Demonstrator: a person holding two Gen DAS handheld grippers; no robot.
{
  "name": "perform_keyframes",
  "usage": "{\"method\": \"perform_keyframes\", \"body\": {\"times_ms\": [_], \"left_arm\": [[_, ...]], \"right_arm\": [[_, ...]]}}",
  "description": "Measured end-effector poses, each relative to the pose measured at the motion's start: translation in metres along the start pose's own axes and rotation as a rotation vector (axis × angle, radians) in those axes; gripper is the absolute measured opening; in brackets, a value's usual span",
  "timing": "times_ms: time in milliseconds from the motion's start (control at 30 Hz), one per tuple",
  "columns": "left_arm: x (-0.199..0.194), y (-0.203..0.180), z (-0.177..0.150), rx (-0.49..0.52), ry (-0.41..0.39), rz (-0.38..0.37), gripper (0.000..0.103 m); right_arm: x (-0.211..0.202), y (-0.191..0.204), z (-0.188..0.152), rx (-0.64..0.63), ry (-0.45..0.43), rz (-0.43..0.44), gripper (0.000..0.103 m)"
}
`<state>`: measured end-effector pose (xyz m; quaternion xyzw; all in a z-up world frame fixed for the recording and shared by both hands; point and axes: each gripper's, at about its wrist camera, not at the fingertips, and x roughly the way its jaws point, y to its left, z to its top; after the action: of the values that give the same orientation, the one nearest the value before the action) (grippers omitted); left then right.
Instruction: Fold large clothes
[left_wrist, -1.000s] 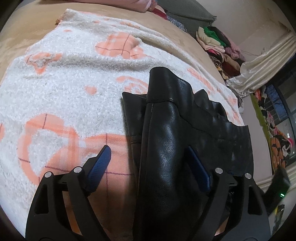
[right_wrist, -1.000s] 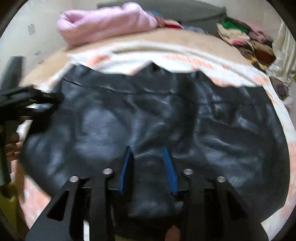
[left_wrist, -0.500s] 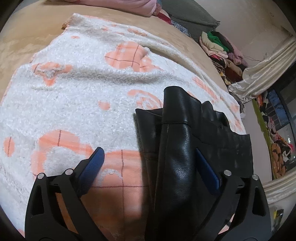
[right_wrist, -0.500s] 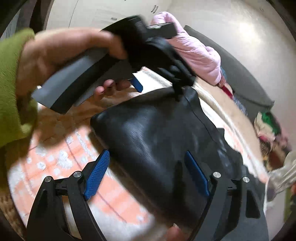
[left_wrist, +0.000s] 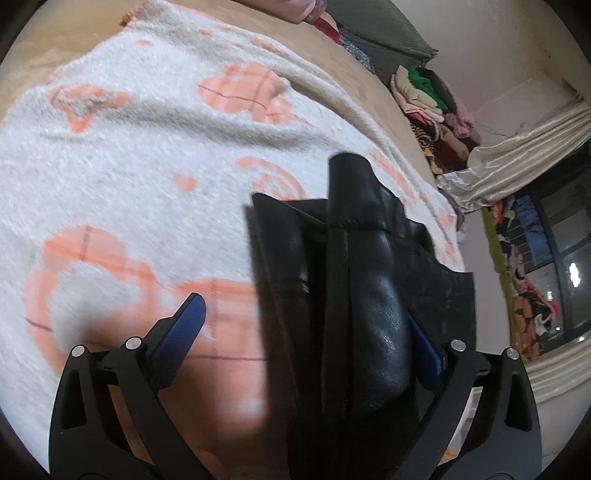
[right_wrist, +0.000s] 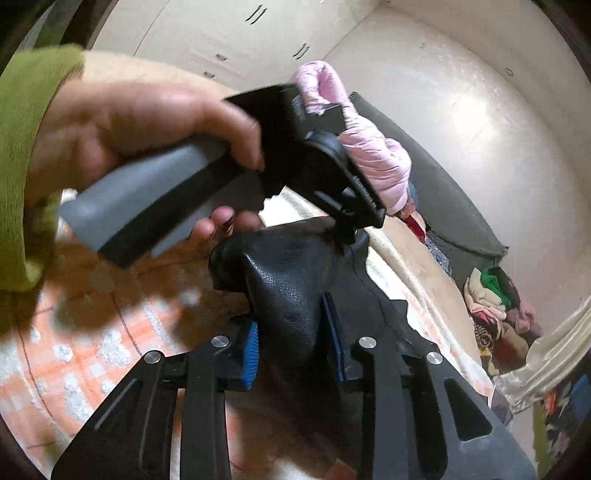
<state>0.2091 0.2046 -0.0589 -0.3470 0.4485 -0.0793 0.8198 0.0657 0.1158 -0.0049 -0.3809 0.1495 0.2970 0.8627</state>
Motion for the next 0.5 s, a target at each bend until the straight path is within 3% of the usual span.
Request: {"method": "perform_keyframes", "body": {"times_ms": [33,67,100,200,300,500], "left_arm": [[0.001,-0.004,-0.002,-0.001,0.006,-0.026,0.083],[0.001,-0.006,-0.002,0.001,0.008,-0.043,0.062],[0.0,-0.009,-0.003,0.0,0.01,-0.07,0.051],[-0.009,-0.024,-0.007,0.013,-0.019,-0.074,0.039],[-0.023,-0.045,-0.009,0.024,-0.052,-0.094,0.038],[-0.037,-0.109,-0.011,0.124,-0.097,-0.052,0.038]], "right_arm": [[-0.003,-0.003,0.001,0.017,-0.004,0.002,0.028],[-0.006,-0.007,0.001,0.037,-0.008,0.006,0.028],[-0.009,-0.011,0.001,0.063,-0.011,0.015,0.028],[-0.015,-0.025,0.002,0.119,-0.029,0.032,0.028],[-0.029,-0.04,-0.001,0.147,-0.062,0.026,0.027],[-0.064,-0.084,-0.013,0.282,-0.128,0.029,0.025]]}}
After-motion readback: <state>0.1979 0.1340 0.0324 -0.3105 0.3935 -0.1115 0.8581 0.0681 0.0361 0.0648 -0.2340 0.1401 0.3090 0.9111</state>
